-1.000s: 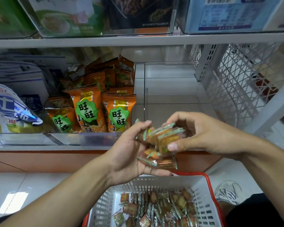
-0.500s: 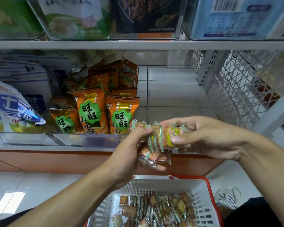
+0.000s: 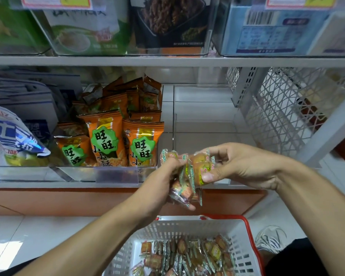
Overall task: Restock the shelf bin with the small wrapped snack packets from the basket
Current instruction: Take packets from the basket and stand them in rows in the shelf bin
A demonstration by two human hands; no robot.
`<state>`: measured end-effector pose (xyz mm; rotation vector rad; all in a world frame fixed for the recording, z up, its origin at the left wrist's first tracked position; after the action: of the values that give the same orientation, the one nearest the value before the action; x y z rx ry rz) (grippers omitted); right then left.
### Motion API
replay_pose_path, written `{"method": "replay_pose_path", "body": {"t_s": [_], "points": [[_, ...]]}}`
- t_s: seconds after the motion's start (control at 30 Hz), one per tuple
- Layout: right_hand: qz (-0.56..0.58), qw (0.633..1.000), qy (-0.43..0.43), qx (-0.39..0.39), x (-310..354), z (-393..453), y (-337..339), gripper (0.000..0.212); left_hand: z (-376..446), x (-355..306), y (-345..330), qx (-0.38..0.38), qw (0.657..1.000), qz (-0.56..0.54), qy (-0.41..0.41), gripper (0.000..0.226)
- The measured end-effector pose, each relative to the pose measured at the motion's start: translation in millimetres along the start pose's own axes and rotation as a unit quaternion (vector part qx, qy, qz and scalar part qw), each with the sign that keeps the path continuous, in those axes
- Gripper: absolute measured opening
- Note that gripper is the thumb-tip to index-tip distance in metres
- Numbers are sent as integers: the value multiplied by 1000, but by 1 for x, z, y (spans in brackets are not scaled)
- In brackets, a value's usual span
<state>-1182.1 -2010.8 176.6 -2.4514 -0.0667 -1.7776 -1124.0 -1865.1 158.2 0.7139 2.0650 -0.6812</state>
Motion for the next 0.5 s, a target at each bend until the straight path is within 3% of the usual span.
{"method": "replay_pose_path", "body": {"t_s": [0.1,0.17,0.2,0.3,0.43,0.5], "points": [[40,994,48,-86,5,4,9,55,5,4,5,0,997,-72,-37,41],[83,979,84,-163,12,8,21,59,11,-2,8,-18,996,-42,-70,39],[55,970,97,-216,16,12,31,59,16,-5,9,-20,996,-38,-81,41],[-179,917,64,-349,20,37,60,56,26,-11,4,-21,994,-3,-104,29],[-414,854,-35,-313,8,99,83,49,37,-11,0,-31,995,21,-96,39],[-459,833,-37,-305,4,129,93,49,45,-8,2,-40,996,32,-76,51]]}}
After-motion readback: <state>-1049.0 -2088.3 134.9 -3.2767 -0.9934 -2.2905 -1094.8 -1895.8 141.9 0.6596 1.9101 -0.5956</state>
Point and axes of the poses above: each hand's wrist, its own z-axis towards the middle knuckle, its own y-axis out of the back of the hand, x = y × z, the point moved 5 cm from there along z, towards the middle knuckle, and after that the axes turned 4 degrees about y, right-handed, at the moved point
